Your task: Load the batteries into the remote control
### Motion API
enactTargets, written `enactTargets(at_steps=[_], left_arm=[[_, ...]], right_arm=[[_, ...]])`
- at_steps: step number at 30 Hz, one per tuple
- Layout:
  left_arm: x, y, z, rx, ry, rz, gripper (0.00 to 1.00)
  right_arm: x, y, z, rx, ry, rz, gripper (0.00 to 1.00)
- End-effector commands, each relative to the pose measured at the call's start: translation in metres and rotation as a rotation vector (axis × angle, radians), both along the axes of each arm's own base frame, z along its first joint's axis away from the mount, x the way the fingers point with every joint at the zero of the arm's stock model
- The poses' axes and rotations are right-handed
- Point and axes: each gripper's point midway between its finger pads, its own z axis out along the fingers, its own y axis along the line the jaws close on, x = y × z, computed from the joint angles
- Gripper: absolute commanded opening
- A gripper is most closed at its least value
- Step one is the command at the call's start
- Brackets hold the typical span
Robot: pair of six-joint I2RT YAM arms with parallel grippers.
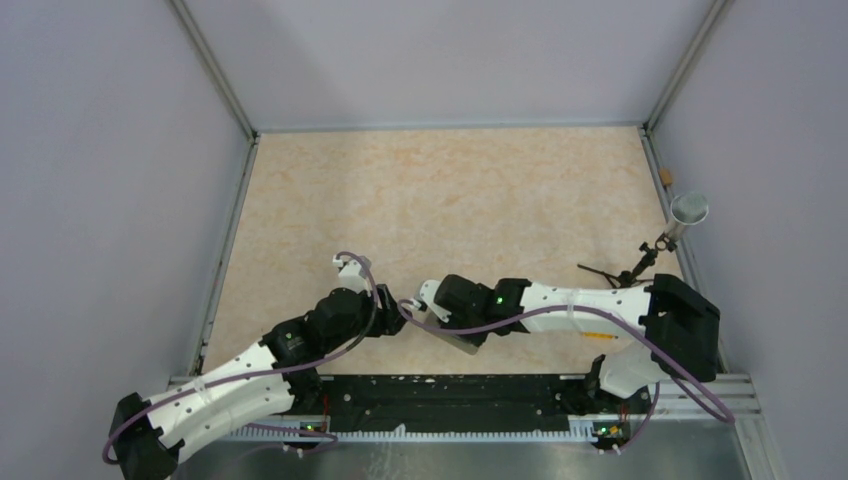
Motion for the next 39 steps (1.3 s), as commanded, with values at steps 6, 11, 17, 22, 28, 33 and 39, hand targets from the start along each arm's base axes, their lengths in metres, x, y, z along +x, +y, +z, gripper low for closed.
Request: enactTargets(at_steps=[6, 11, 17, 22, 28, 33, 39], left_arm=[[0.004, -0.006, 0.005, -0.023, -0.017, -0.006, 0.67], [0.004, -0.006, 0.005, -0.025, -0.016, -0.007, 0.67], [0.003, -0.006, 0.004, -0.024, -0.012, -0.007, 0.67], [0.003, -0.007, 0.003, -0.027, -0.011, -0.009, 0.67], [0.003, -0.007, 0.002, -0.026, -0.008, -0.011, 0.67], [0.003, -0.008, 0.002, -0.027, -0.008, -0.014, 0.67], [0.003, -0.009, 0.001, -0.028, -0.004, -0.02, 0.67]], right_arm=[[0.001, 0.013, 0.004, 0.063, 0.004, 0.005, 0.24], [0.002, 0.013, 0.005, 0.066, 0.0, 0.004, 0.33], [0.001, 0.015, 0.006, 0.082, 0.012, -0.028, 0.4], [0.004, 0.016, 0.012, 0.103, -0.008, -0.047, 0.41], [0.011, 0.008, 0.025, 0.118, -0.047, -0.113, 0.37], [0.005, -0.002, 0.026, 0.116, -0.026, -0.154, 0.31], [0.001, 0.002, 0.024, 0.131, 0.004, -0.16, 0.24]])
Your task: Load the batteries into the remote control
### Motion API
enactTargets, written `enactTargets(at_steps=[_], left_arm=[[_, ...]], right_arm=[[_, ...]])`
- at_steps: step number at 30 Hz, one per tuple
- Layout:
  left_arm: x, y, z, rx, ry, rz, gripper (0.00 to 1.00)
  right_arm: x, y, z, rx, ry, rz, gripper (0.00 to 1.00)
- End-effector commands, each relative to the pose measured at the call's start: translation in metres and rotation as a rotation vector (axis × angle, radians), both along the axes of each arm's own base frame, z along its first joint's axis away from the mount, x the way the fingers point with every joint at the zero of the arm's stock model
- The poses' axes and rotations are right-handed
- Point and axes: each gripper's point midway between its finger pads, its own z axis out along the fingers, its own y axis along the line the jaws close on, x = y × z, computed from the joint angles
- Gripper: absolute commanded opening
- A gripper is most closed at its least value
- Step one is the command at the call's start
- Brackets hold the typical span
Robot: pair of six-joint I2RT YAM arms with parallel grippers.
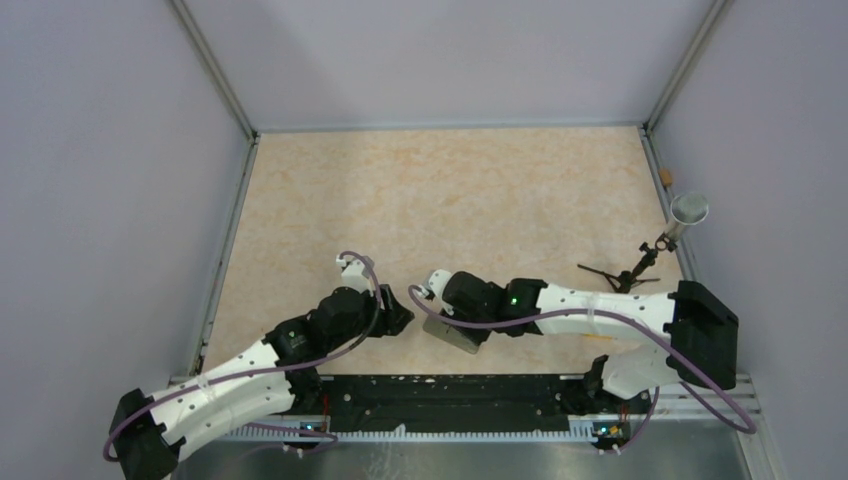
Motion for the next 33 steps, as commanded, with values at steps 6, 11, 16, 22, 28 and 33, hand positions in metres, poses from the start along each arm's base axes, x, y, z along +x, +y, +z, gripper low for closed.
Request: enactTargets(at_steps=[6, 11, 16, 22, 28, 33], left_arm=[[0.003, -0.006, 0.004, -0.031, -0.015, -0.012, 0.67], [0.002, -0.005, 0.003, -0.027, -0.015, -0.013, 0.67], [0.002, -0.006, 0.001, -0.027, -0.012, -0.015, 0.67], [0.002, -0.007, 0.002, -0.03, -0.012, -0.018, 0.67], [0.001, -0.006, 0.002, -0.028, -0.011, -0.018, 0.67], [0.0, -0.006, 0.002, -0.028, -0.011, -0.022, 0.67]], right_arm=[[0.007, 0.003, -0.006, -0.012, -0.005, -0.04, 0.24], [0.003, 0.006, -0.013, -0.032, 0.024, -0.014, 0.23], [0.001, 0.015, -0.009, 0.01, 0.036, 0.002, 0.2], [-0.005, 0.028, -0.005, 0.065, 0.066, 0.03, 0.1], [0.0, 0.026, -0.006, 0.049, 0.046, 0.003, 0.12], [0.0, 0.014, -0.003, 0.038, 0.036, -0.038, 0.26]])
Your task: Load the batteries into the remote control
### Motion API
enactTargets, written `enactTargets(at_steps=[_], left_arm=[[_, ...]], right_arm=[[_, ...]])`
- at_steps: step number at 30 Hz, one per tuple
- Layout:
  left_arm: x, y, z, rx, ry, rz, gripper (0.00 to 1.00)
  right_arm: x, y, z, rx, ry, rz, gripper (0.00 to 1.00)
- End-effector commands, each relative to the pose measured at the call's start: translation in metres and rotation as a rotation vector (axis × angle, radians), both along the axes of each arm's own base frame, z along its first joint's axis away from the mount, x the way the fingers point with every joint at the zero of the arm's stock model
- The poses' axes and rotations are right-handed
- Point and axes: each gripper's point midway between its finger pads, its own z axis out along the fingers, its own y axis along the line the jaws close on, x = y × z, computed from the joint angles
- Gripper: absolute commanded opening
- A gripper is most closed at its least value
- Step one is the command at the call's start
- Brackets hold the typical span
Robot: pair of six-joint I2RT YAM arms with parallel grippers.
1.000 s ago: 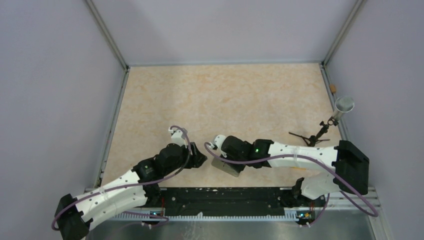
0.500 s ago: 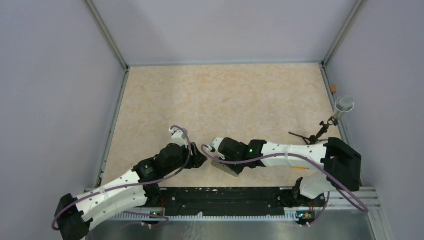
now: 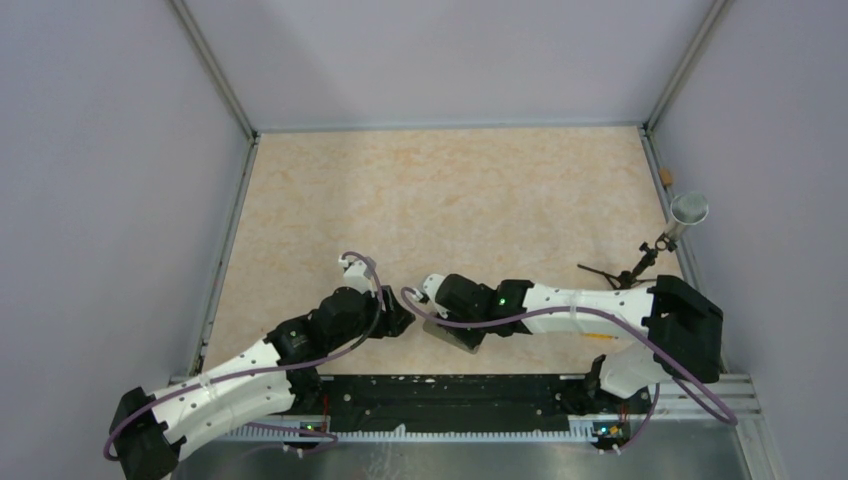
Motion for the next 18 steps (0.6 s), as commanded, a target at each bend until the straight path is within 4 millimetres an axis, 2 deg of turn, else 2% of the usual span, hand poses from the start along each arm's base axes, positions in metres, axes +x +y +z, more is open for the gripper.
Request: enactTargets(at_steps=[1, 9, 18], left_arm=[[0.002, -0.003, 0.005, -0.025, -0.024, -0.003, 0.67], [0.001, -0.004, 0.003, -0.025, -0.024, -0.016, 0.7], [0.0, -0.004, 0.003, -0.028, -0.024, -0.023, 0.71]], right_arm=[[0.006, 0.003, 0.016, 0.05, -0.021, -0.053, 0.29], [0.001, -0.008, 0.012, 0.029, 0.001, -0.075, 0.41], [0.007, -0.012, -0.002, 0.003, 0.04, -0.095, 0.49]])
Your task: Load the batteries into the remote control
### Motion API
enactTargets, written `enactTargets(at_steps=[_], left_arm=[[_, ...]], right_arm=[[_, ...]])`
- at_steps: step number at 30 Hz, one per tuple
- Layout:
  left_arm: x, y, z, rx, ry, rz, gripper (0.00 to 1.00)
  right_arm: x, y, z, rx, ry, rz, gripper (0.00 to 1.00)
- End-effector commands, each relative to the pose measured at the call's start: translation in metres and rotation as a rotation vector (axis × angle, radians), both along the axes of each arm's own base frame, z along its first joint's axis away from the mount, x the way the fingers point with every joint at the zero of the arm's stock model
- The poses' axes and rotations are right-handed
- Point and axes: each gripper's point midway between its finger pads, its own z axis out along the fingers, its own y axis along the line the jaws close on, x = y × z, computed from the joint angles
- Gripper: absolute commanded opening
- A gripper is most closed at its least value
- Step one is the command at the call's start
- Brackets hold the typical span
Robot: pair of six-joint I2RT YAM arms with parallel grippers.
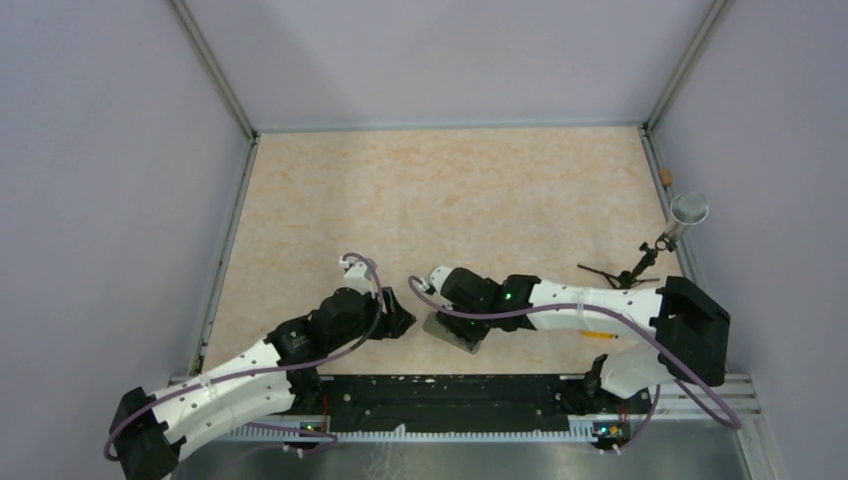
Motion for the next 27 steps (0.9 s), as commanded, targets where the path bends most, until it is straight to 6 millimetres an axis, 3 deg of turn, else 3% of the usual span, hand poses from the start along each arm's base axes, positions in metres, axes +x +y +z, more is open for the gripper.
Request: enactTargets(at_steps=[1, 15, 27], left_arm=[[0.001, -0.004, 0.005, -0.031, -0.027, -0.012, 0.71], [0.001, -0.005, 0.004, -0.031, -0.021, -0.016, 0.71], [0.001, -0.005, 0.003, -0.029, -0.019, -0.016, 0.71]], right_arm=[[0.001, -0.005, -0.01, -0.009, 0.037, -0.017, 0.5], [-0.004, -0.007, -0.021, -0.015, 0.073, -0.012, 0.49], [-0.002, -0.004, -0.02, -0.01, 0.064, -0.005, 0.36]])
